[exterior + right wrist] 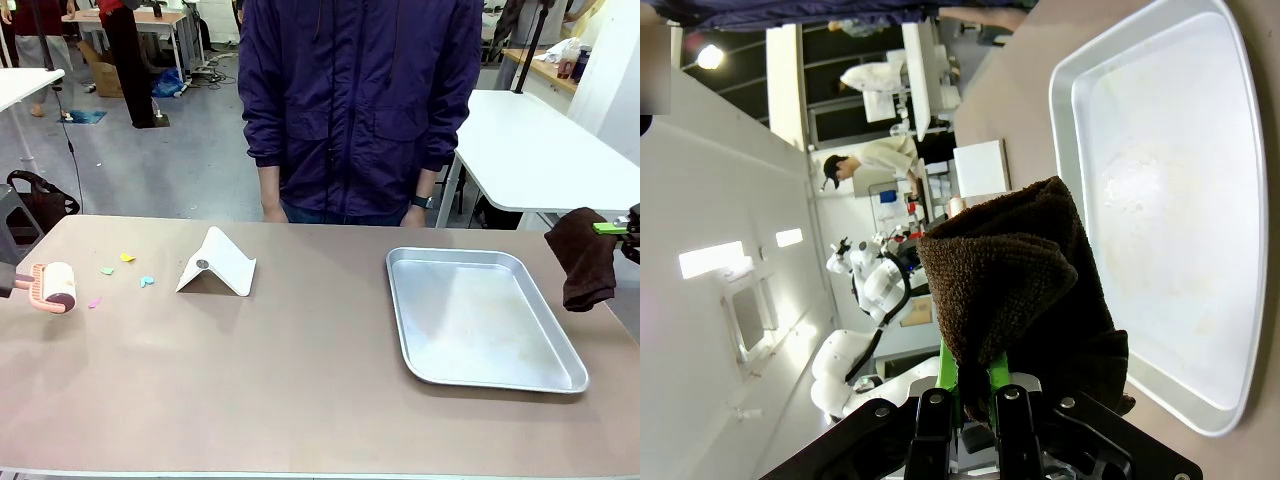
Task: Clean the surface of the table.
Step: Clean the area not pointed to by the person.
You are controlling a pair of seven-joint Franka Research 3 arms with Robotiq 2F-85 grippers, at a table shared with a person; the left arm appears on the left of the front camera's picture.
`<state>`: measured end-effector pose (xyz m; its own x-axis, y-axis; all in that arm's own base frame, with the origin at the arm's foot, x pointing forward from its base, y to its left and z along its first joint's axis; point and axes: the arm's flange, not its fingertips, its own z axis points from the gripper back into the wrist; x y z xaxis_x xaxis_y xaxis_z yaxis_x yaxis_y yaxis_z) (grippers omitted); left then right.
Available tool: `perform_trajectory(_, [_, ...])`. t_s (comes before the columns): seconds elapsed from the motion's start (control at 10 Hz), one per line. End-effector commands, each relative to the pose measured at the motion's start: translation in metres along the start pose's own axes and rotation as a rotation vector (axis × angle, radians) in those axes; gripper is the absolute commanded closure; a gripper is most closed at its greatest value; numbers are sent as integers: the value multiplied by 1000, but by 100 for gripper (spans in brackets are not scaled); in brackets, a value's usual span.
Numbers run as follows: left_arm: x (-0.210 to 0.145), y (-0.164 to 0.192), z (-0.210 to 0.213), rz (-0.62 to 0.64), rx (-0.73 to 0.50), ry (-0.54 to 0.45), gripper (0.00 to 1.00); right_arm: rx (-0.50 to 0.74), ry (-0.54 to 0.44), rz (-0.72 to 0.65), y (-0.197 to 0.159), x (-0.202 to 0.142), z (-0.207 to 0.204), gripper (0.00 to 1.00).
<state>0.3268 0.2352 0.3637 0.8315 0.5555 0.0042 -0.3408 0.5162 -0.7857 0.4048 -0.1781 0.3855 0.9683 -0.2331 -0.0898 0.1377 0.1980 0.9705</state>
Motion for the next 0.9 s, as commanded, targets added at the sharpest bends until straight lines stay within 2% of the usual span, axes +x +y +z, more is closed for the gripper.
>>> perform_trajectory(0.0, [-3,-3,-11,13,85,4,79,-1,6,0,5,1,0,87])
perform_trajectory(0.2, [-4,-4,-26,-12,133,-9,79,-1,6,0,5,1,0,87])
perform_trajectory(0.8, [4,-3,-60,1,183,55,79,-1,6,0,5,1,0,87])
